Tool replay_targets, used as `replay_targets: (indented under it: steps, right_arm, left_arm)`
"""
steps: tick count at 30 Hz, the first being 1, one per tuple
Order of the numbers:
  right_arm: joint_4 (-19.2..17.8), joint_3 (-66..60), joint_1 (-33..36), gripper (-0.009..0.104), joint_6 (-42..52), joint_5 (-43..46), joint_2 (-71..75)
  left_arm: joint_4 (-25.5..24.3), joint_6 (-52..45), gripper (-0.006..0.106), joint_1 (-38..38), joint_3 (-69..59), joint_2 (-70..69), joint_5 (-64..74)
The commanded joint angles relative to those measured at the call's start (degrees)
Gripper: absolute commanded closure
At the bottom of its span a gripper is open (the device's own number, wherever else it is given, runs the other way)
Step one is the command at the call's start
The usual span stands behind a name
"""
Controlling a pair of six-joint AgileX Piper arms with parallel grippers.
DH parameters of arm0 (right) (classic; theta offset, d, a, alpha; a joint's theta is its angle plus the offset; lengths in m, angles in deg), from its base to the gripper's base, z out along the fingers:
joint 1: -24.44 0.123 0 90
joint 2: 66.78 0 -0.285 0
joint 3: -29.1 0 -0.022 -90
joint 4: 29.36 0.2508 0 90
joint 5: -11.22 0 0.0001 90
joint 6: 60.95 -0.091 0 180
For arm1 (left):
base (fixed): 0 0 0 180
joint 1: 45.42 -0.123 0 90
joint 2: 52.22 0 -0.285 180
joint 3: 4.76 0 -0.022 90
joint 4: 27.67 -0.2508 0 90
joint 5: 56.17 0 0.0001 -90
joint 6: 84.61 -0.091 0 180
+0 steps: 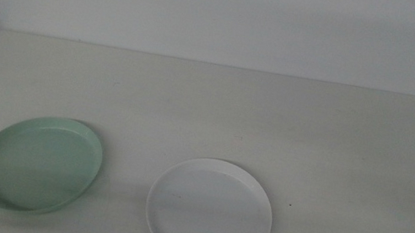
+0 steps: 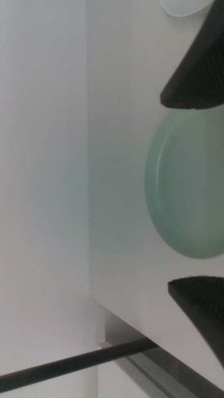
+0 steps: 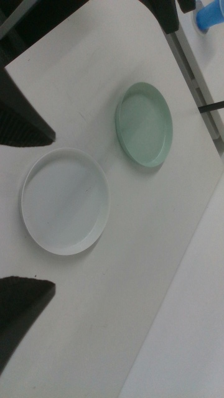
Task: Stack the three bowls on top of each other.
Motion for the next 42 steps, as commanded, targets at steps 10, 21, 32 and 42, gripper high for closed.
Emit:
replay_targets:
  steps: [10,21,32,42]
  right_arm:
    - [0.5,1.3,-0.1,0.041,0.5,4.2,-0.1]
    - [0.5,1.3,-0.1,0.041,0.5,4.2,-0.1]
    - [0.5,1.3,-0.1,0.041,0.5,4.2,-0.1]
    - [0.5,1.3,-0.1,0.041,0.4,4.3,-0.1]
  left_arm:
    - [0.0,0.4,0.01,-7.0,0.4,-0.6,-4.2]
    - [8.9,4.1,0.01,-17.1,10.3,12.9,4.8]
    - [9.1,4.0,0.01,-17.5,37.6,40.9,31.4]
    - [8.7,3.0,0.01,-17.5,50.3,53.8,38.3]
